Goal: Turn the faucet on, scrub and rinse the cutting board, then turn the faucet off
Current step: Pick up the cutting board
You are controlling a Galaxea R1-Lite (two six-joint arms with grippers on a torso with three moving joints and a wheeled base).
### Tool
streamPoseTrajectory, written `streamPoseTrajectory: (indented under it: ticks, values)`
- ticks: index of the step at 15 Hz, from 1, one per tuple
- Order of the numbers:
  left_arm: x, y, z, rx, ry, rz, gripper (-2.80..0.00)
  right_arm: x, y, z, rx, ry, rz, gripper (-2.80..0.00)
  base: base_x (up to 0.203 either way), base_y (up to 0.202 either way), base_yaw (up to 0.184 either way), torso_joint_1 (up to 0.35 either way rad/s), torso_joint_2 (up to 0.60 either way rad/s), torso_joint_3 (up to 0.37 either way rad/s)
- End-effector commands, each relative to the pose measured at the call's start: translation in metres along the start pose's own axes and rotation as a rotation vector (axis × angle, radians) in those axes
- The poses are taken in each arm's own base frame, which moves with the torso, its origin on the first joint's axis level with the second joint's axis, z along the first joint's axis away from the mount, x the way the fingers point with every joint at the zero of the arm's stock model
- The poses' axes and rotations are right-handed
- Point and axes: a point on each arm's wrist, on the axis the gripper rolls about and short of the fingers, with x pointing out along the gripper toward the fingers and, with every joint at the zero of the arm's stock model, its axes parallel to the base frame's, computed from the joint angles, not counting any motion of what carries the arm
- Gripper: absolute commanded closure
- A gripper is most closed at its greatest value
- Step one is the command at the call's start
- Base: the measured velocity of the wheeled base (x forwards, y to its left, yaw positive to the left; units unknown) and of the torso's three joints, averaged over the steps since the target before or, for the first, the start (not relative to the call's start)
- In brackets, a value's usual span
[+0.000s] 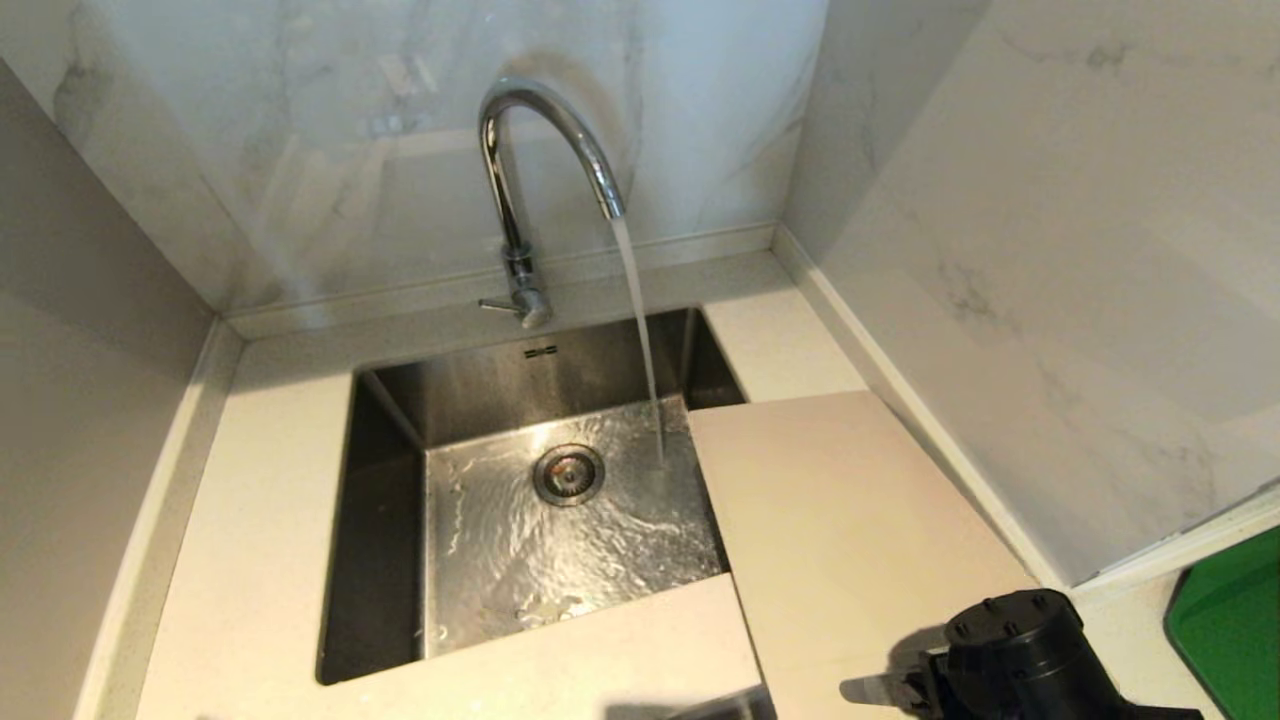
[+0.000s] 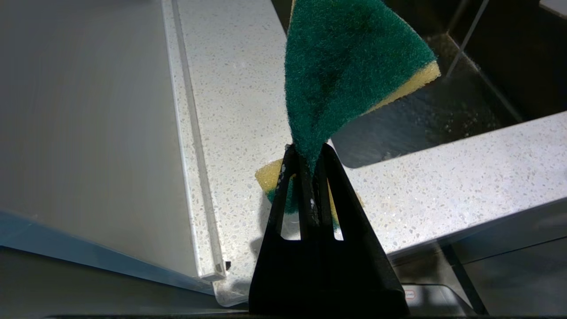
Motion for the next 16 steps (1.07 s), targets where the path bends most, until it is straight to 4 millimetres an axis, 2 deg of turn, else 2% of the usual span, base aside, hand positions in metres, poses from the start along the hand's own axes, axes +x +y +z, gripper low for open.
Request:
streamPoseTrajectory:
  ticks: [1,16]
  values:
    - [0.0,0.0,0.0,0.0,0.002,0.0,0.0,-0.011,-0.008,-0.002,-0.027,-0.003,-0.068,0.0,0.0,0.0,0.0,0.0,0.0,0.0]
    - [0.0,0.0,0.0,0.0,0.002,0.0,0.0,-0.055,-0.032,-0.013,-0.092,-0.031,-0.317,0.0,0.0,0.0,0.0,0.0,0.0,0.0]
